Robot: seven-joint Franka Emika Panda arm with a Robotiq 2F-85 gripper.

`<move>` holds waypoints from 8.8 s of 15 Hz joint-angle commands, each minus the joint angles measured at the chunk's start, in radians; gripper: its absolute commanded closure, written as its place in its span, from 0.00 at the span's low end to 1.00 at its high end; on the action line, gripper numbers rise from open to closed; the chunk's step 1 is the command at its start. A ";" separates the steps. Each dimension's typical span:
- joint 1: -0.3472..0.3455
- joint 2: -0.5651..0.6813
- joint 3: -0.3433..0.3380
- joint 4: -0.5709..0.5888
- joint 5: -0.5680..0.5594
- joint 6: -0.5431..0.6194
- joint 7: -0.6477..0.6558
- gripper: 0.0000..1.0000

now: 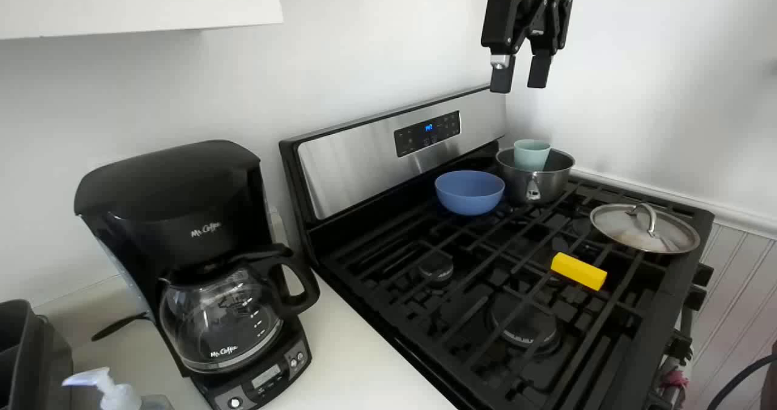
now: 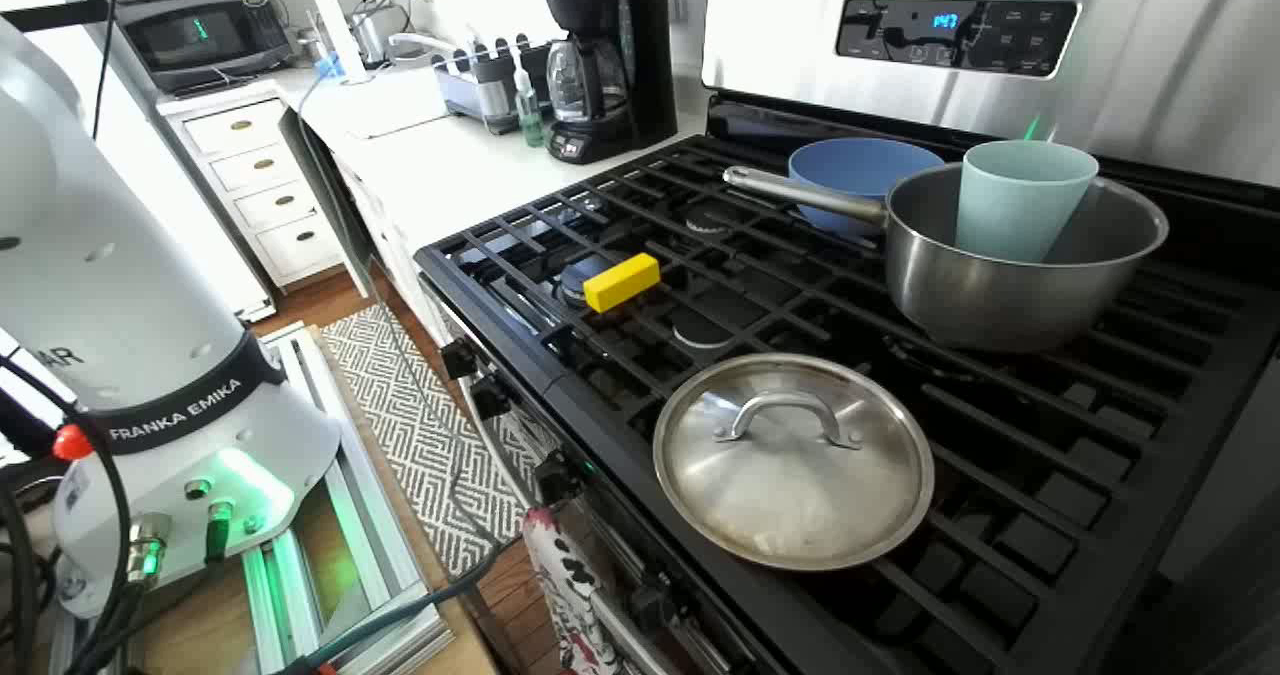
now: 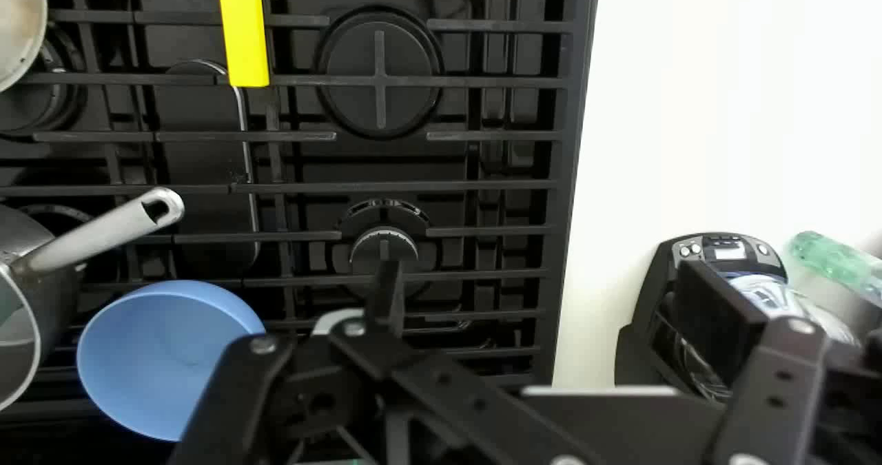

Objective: Pick up the yellow rectangular block and put it in the blue bowl

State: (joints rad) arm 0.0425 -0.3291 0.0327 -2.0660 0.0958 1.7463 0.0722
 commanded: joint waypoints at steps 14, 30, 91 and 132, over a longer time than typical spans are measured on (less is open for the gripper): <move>-0.027 -0.021 -0.017 -0.063 -0.049 -0.057 -0.030 0.00; -0.140 0.061 -0.133 -0.302 -0.183 0.022 -0.102 0.00; -0.093 0.074 -0.128 -0.461 -0.077 0.558 -0.204 0.92; -0.190 0.648 -0.148 0.168 0.132 0.633 0.099 0.00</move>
